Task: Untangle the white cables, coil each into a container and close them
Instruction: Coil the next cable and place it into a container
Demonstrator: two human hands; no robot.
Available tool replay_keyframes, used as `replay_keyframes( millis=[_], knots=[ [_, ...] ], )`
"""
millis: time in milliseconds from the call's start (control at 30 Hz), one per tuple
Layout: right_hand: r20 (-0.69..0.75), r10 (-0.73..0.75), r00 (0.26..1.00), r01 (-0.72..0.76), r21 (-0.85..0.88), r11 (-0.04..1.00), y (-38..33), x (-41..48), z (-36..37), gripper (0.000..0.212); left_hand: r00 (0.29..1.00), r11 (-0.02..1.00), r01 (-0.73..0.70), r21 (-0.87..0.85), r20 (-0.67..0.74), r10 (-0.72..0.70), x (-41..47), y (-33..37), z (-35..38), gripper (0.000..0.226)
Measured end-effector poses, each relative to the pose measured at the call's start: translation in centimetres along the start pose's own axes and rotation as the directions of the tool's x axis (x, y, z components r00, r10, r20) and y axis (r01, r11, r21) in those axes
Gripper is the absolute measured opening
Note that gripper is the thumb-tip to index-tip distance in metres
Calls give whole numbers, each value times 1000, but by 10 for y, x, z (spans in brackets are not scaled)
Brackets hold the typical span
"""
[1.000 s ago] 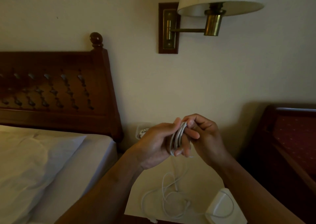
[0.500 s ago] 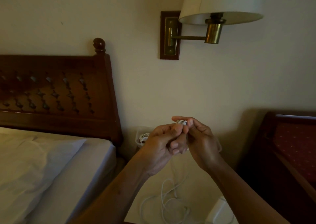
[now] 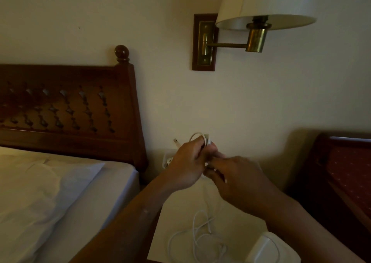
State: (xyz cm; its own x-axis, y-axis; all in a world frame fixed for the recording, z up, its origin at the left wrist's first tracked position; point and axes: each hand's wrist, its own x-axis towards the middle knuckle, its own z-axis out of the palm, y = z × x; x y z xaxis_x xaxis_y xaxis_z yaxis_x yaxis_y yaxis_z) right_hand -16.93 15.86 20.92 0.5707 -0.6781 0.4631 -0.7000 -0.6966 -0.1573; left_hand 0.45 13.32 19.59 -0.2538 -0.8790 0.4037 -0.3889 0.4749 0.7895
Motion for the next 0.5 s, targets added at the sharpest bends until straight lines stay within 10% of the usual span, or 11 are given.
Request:
replay_keyframes(
  millis=[300,500],
  knots=[
    [-417,-137,898,274,288,918,33,12,-25,10,918,838,185,-514,395,40,-1,11,-13,45],
    [-301,184,936,103,732,674,26,7,-16,30,860,783,276,-558,508,59,-1,24,-22,42]
  ],
)
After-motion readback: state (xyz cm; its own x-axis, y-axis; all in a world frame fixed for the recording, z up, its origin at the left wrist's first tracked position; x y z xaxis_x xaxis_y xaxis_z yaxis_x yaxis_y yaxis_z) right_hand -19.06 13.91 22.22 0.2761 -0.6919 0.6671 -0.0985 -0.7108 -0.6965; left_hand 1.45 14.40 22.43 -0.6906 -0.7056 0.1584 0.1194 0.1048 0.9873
